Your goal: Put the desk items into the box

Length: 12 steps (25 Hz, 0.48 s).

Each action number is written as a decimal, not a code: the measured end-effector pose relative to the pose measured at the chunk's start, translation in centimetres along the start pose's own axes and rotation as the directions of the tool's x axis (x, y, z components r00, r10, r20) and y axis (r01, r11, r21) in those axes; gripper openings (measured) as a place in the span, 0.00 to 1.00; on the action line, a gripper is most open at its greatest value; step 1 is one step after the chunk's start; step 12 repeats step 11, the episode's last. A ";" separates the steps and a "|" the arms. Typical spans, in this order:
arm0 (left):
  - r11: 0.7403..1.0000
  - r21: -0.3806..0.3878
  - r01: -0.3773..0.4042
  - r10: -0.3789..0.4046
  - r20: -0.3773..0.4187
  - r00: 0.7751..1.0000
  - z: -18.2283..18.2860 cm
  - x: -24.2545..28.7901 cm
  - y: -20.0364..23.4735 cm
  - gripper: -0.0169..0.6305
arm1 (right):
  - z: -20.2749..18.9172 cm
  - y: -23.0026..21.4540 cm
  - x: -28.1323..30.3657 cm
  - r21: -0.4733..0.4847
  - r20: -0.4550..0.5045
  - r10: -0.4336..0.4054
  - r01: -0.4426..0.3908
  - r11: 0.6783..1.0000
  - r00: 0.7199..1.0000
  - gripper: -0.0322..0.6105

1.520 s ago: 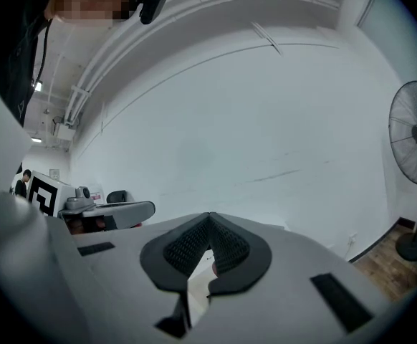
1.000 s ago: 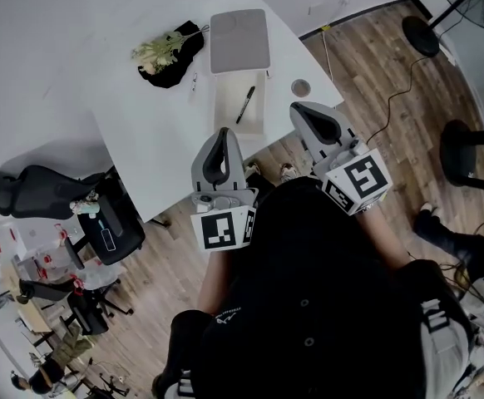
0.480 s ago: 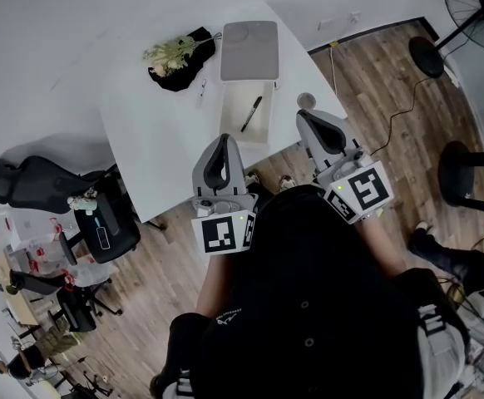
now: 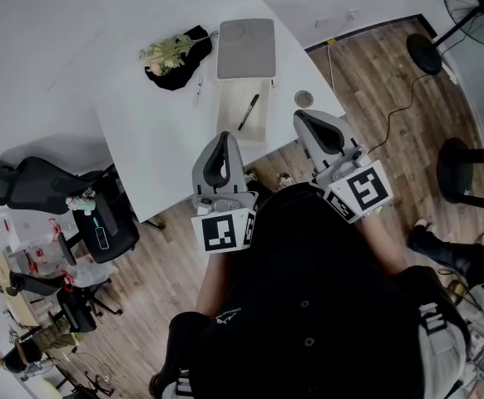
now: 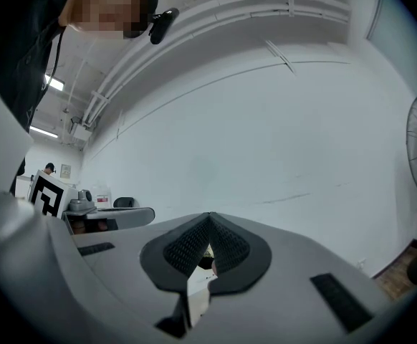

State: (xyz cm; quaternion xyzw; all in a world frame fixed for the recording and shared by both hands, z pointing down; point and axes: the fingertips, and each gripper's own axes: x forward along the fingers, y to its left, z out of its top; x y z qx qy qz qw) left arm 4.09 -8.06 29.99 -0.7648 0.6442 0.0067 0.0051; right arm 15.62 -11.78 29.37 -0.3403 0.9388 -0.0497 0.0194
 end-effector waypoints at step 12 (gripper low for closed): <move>1.000 0.013 -0.003 0.003 -0.018 1.000 -0.6 0.2 -0.1 0.04 | -0.2 0.3 0.3 0.002 -0.003 0.028 -0.028 1.000 1.000 0.05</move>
